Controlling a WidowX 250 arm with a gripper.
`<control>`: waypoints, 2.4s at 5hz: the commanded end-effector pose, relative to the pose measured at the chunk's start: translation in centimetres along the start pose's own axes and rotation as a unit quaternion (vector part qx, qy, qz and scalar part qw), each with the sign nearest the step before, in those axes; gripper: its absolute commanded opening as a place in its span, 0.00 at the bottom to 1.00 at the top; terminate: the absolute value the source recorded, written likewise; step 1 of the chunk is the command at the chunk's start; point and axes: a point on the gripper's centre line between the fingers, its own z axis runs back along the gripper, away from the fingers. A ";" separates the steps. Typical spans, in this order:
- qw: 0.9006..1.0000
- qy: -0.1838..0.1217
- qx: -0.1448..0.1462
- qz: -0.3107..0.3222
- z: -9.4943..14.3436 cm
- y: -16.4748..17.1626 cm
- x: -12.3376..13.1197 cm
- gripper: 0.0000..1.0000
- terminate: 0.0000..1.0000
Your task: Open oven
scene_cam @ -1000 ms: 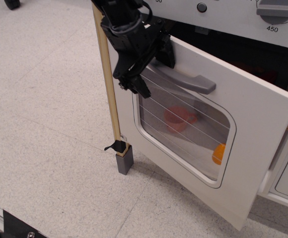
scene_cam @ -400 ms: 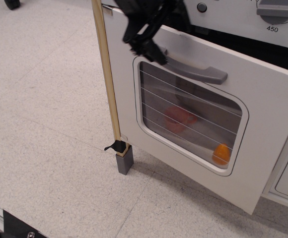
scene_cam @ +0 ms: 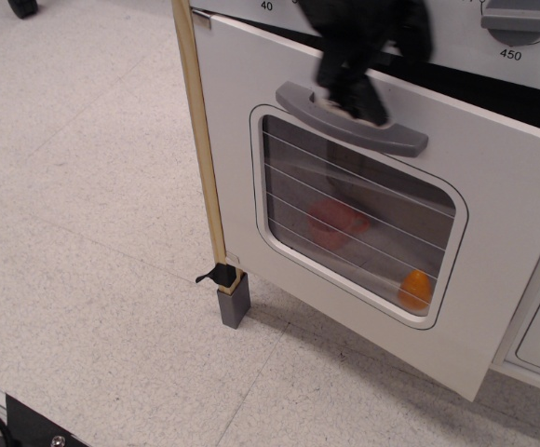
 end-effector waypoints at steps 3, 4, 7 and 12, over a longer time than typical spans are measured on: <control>0.998 -0.040 0.053 0.011 -1.0 2.1 -0.1 1.00 0.00; 0.997 -0.043 0.062 -0.033 -0.5 3.7 1.5 1.00 0.00; 0.966 -0.054 0.133 -0.214 1.9 8.2 8.6 1.00 0.00; 0.886 -0.006 0.177 -0.430 5.8 10.7 19.8 1.00 1.00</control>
